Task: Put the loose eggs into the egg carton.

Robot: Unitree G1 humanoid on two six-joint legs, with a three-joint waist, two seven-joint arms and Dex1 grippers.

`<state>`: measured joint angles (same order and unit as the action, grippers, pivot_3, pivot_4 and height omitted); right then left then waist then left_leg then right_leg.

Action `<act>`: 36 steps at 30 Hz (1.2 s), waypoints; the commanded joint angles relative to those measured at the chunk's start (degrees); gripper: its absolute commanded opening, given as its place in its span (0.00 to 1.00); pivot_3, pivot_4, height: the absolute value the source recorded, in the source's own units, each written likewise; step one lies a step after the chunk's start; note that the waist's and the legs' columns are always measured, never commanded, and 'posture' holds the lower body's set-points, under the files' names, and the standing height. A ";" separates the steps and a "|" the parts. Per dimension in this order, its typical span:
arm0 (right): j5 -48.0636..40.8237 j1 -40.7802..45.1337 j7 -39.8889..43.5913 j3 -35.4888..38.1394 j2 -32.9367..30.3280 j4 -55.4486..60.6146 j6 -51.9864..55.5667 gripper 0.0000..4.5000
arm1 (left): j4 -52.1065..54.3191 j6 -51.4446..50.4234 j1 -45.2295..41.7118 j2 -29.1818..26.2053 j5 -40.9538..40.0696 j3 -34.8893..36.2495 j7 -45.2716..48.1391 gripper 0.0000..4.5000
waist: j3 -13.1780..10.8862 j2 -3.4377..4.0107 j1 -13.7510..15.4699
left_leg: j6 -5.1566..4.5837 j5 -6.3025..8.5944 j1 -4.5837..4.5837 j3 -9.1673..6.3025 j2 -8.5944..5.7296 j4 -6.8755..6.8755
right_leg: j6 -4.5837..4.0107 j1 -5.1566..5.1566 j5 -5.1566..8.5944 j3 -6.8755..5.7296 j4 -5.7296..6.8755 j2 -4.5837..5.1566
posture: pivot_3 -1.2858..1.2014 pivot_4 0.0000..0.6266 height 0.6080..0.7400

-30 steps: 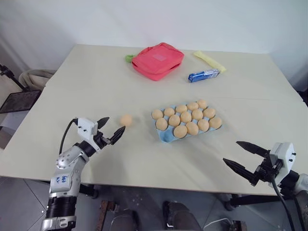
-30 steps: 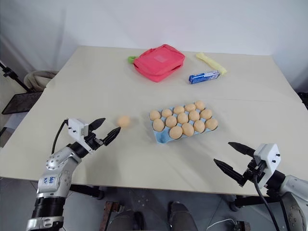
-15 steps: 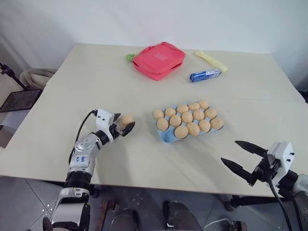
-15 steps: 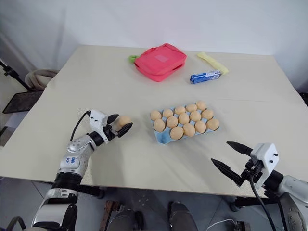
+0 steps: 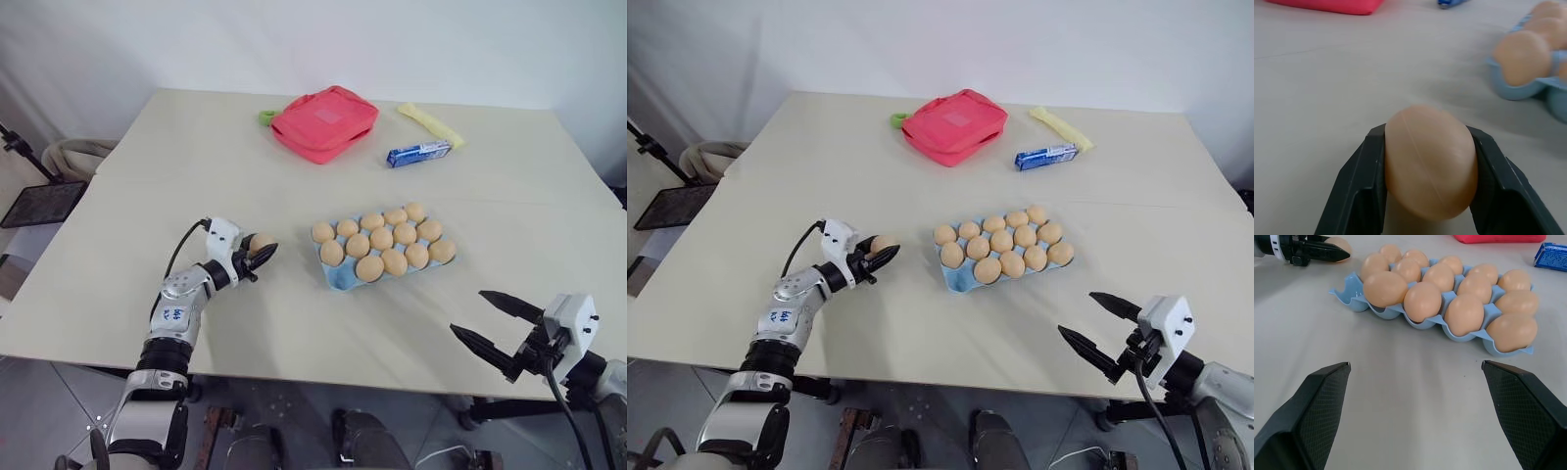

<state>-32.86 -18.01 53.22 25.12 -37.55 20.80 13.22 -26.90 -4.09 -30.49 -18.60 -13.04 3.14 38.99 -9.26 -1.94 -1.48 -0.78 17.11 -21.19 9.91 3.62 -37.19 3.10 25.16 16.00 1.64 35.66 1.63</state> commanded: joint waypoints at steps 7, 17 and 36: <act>-0.39 -0.17 0.25 0.79 0.85 -0.27 -2.67 1.00 | 20.04 -14.07 -0.57 -1.48 -5.16 -8.88 13.11 0.43 | 0.01 0.02 -0.06 | 0.03 -0.02 0.05 0.01 0.00 -0.03 | -0.02 -0.01 0.01 0.04 0.06 -0.03 | 0.52 0.24 1.00; 0.55 -1.70 -0.71 0.65 2.93 -0.07 -4.15 1.00 | 17.99 -15.59 -4.58 0.81 -3.09 -13.39 14.81 0.43 | 0.00 0.02 -0.10 | 0.01 -0.05 0.07 -0.03 -0.01 -0.13 | -0.04 0.00 0.03 0.08 0.19 -0.05 | 0.52 0.24 1.00; 1.07 -3.59 -0.98 0.38 4.26 -0.39 -6.52 1.00 | 19.02 -16.11 -4.61 1.60 -5.57 -11.68 16.93 0.99 | 0.00 0.02 -0.16 | 0.00 -0.05 0.04 -0.05 -0.01 -0.12 | -0.05 0.00 0.03 0.08 0.18 -0.06 | 0.52 0.24 1.00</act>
<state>-31.51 -21.52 52.11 25.06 -33.32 19.99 7.68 -11.30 -18.96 -35.18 -16.30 -16.14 -10.49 55.04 -9.27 -1.92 -1.65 -0.79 17.06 -21.14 9.87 3.62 -37.31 3.05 25.16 16.03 1.72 35.85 1.58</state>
